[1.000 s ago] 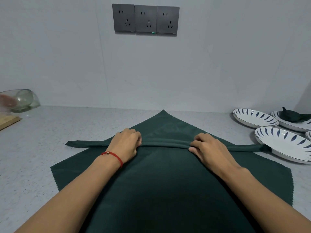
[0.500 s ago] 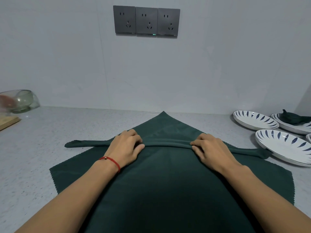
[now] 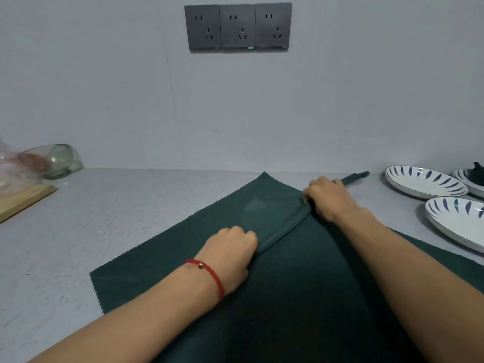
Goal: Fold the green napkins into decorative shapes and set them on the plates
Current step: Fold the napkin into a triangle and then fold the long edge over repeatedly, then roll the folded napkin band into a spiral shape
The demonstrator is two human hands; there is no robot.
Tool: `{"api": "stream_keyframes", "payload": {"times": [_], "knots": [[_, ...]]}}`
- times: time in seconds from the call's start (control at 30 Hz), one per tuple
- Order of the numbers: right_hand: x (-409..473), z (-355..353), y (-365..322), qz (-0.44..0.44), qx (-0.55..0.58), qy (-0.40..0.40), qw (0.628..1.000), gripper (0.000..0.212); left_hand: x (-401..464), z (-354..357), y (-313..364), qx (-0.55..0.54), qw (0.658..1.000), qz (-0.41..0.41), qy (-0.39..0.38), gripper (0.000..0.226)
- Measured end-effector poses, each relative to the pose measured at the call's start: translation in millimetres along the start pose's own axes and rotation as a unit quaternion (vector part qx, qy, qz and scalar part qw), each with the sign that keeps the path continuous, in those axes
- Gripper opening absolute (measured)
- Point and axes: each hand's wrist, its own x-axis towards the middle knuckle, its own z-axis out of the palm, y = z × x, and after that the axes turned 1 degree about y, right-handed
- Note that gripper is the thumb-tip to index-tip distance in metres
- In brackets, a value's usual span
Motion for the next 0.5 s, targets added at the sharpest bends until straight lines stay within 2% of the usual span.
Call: {"api": "stream_keyframes", "payload": {"times": [0.13, 0.27, 0.4, 0.5], "knots": [[9.4, 9.5, -5.7, 0.042, 0.068, 0.057, 0.995, 0.035, 9.7, -14.4, 33.5, -0.122, 0.99, -0.057, -0.03, 0.022], [-29.6, -2.8, -3.2, 0.013, 0.095, 0.047, 0.994, 0.031, 16.9, -14.3, 64.6, -0.239, 0.966, -0.096, -0.04, 0.026], [-96.0, -22.0, -1.8, -0.001, 0.129, 0.014, 0.992, 0.028, 16.4, -6.7, 83.6, -0.305, 0.941, -0.143, -0.026, 0.028], [-143.3, -34.2, -12.5, -0.012, 0.155, 0.007, 0.988, 0.027, 14.3, 0.9, 86.6, -0.297, 0.943, -0.151, 0.007, 0.027]]}}
